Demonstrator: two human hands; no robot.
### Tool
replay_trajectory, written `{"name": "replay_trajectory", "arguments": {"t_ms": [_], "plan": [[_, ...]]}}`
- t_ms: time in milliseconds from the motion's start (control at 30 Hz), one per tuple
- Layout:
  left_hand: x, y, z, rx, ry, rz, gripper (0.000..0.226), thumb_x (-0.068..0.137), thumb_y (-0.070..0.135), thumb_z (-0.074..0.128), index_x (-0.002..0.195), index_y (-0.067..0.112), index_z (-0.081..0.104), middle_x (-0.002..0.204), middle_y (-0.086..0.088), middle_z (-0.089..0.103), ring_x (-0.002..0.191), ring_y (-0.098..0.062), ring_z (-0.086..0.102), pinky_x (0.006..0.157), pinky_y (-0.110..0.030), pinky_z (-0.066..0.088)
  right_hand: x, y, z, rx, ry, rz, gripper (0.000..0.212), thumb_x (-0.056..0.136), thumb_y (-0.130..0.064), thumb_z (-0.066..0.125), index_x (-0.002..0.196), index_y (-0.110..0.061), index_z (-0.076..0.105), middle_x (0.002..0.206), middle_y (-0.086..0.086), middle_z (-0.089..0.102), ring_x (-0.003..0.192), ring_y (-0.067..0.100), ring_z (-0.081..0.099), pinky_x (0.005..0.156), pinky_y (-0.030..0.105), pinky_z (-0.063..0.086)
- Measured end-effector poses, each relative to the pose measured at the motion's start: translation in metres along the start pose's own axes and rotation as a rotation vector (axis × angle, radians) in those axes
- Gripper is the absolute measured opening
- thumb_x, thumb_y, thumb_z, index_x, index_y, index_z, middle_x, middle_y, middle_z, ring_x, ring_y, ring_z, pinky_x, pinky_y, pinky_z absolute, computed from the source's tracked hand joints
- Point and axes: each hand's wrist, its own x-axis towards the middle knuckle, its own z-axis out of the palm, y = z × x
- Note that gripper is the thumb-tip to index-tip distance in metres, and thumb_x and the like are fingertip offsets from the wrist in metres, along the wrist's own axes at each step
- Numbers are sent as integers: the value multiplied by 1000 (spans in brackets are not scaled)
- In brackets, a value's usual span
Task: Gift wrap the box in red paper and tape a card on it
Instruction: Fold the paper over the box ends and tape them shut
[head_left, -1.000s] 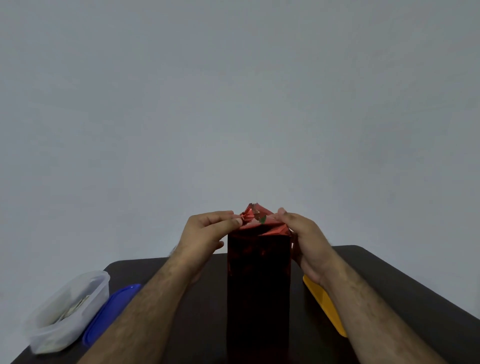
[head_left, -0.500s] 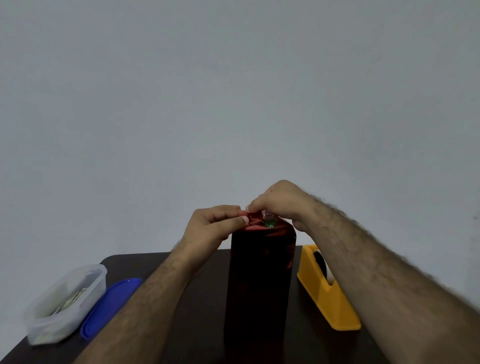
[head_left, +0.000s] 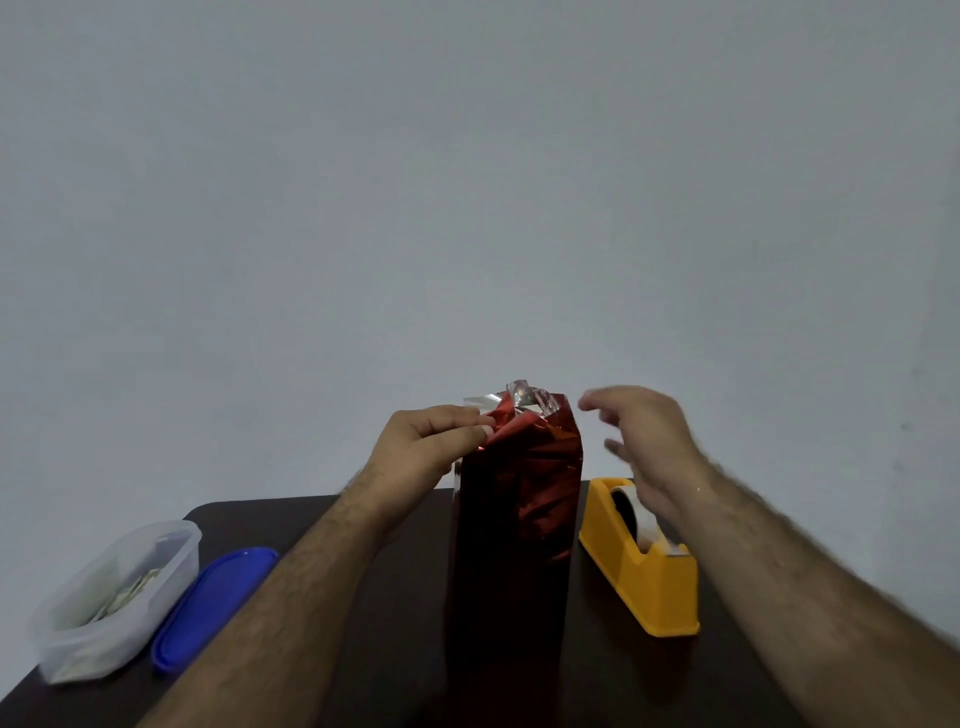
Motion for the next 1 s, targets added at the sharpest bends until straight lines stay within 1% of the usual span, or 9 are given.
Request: {"name": "replay_trajectory", "arguments": {"t_ms": [100,200,267,400,533,700,833,933,1000], "plan": [[-1,0,0,-18,-9,-12,26,80,27,82,104,20,87,123,9,78,127,-12,66,117,-56,47,-13,27,2,17,-196,61,21,96,-31,71,109,-19,83,124,-7,75,128,16,60,105,50,52],[-1,0,-4,-26,-26,-18,15,87,11,82,100,18,88,121,16,77,134,1,58,123,-48,41,-23,30,12,71,-290,33,22,100,-26,65,108,-17,83,118,1,77,122,21,66,91,44,55],[-1,0,-7,-8,-20,-20,18,83,18,87,101,21,88,133,13,72,135,3,56,124,-48,40,-27,27,16,111,-327,40,20,100,-23,65,107,-17,83,116,3,78,121,25,67,87,44,55],[-5,3,-8,34,-65,-35,45,66,44,92,108,29,87,145,17,63,138,3,54,124,-47,40,-29,21,20,83,-391,65,22,95,-29,71,110,-18,81,115,9,78,117,35,70,97,52,57],[-6,3,-7,22,-79,-37,42,69,37,91,111,29,86,145,17,64,138,5,53,124,-45,40,-26,15,24,19,-429,78,28,87,-35,79,110,-19,81,118,14,77,119,39,69,99,51,56],[-6,1,-9,30,-63,-18,38,71,33,90,108,27,87,142,17,66,137,2,55,121,-47,43,-26,14,23,-12,-448,34,19,88,-22,80,107,-23,82,114,9,78,115,32,71,88,40,57],[-6,0,-7,28,-62,-14,37,71,33,89,108,27,87,143,16,66,137,0,57,121,-46,44,-27,17,22,-1,-481,18,34,76,-28,86,110,-25,81,115,3,79,112,27,73,93,43,57],[-8,1,-3,8,-55,-5,34,73,32,87,106,27,87,142,14,66,135,0,58,119,-43,46,-26,20,22,16,-491,14,39,77,-23,88,115,-27,80,117,-2,78,112,24,74,98,42,57],[-8,2,-1,9,-54,6,31,74,31,84,105,26,87,142,13,66,133,2,59,118,-39,47,-25,21,22,22,-501,10,45,73,-28,87,117,-27,80,121,-2,77,116,23,72,101,40,57]]}}
